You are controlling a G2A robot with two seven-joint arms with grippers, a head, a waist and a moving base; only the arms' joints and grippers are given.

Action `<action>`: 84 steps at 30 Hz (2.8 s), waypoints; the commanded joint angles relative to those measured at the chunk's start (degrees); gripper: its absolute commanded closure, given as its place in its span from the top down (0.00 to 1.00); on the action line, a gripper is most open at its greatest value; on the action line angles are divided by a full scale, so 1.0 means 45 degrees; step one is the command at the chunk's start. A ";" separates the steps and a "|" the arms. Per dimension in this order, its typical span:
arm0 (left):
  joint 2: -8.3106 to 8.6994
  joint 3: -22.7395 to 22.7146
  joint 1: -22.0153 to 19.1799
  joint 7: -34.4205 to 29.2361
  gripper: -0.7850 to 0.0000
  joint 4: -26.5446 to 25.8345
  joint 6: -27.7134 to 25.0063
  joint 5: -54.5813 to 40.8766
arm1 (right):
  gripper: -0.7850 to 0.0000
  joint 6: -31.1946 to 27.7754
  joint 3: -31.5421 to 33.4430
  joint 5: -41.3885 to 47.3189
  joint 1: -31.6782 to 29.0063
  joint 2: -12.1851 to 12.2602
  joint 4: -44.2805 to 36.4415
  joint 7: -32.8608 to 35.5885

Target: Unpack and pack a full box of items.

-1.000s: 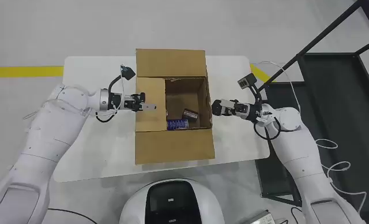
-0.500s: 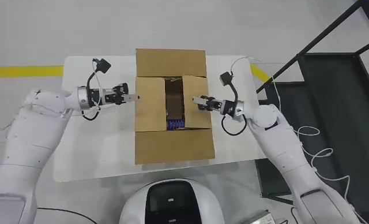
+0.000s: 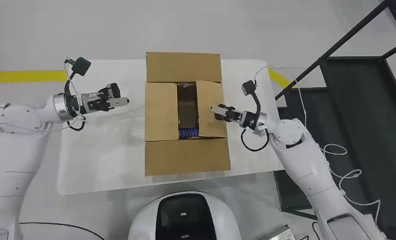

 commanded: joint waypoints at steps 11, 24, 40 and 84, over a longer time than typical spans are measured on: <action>0.0111 0.1127 -0.1064 0.0022 1.00 0.0439 -0.0023 -0.0490 | 1.00 0.0909 0.2489 0.1284 -0.3156 0.0532 -0.1700 0.1572; 0.0080 0.1179 -0.0979 0.0634 1.00 0.0475 0.0252 -0.0064 | 1.00 0.1611 0.2534 0.1313 -0.3326 0.0575 -0.1439 0.1815; -0.1599 0.4838 -0.4873 0.2194 1.00 0.5548 -0.2193 0.0181 | 1.00 0.1855 0.0923 0.1731 -0.3414 0.0430 0.0428 0.2750; -0.4139 0.6650 -0.6963 0.4630 1.00 1.0915 -0.2697 0.1014 | 1.00 0.2966 -0.0098 0.6404 -0.1809 -0.0177 -0.0594 0.1015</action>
